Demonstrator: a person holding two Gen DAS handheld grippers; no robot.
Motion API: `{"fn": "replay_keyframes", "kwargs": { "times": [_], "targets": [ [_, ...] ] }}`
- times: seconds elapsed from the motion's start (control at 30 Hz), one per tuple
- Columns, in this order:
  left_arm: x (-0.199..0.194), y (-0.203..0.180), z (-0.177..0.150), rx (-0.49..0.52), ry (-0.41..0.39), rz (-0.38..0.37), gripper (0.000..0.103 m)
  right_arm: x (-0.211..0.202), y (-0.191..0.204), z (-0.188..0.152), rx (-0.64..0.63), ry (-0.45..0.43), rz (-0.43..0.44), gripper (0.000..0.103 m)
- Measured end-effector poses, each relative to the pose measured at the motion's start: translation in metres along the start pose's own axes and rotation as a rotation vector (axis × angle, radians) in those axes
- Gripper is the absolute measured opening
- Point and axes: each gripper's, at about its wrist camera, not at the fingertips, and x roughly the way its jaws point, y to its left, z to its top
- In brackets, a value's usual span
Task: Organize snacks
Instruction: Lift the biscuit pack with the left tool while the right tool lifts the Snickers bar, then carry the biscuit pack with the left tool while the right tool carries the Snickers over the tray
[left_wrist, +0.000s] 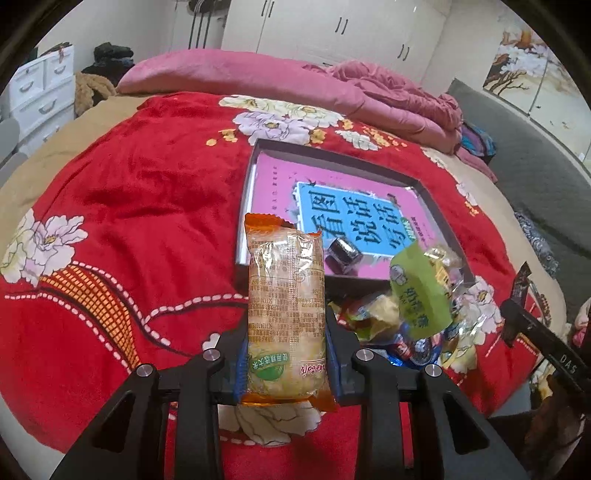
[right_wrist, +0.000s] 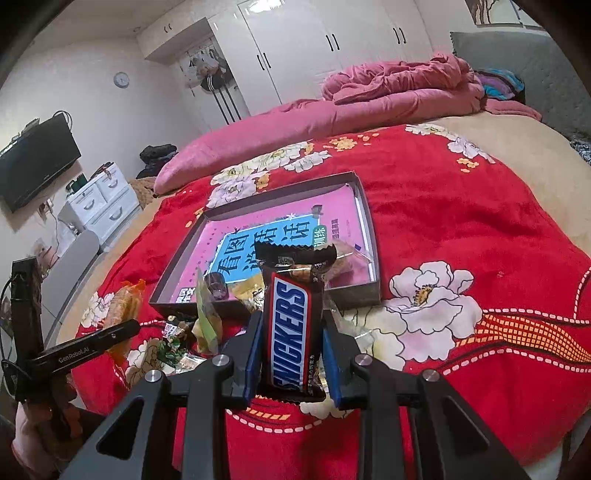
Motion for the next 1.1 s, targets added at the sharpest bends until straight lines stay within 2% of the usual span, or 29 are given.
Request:
{"fn": "replay_keyframes", "kwargs": {
  "times": [0.5, 0.7, 1.1],
  "targets": [
    [0.002, -0.003, 0.007, -0.002, -0.027, -0.028, 0.034, 0.001, 0.024, 0.025, -0.05, -0.042, 0.005, 0.03],
    [0.006, -0.006, 0.009, 0.0, -0.031, -0.055, 0.034, 0.002, 0.012, 0.028, 0.009, -0.05, 0.013, 0.03],
    [0.021, -0.014, 0.02, 0.021, -0.036, -0.053, 0.034, 0.018, 0.005, 0.029, -0.004, -0.058, 0.02, 0.03]
  ]
}}
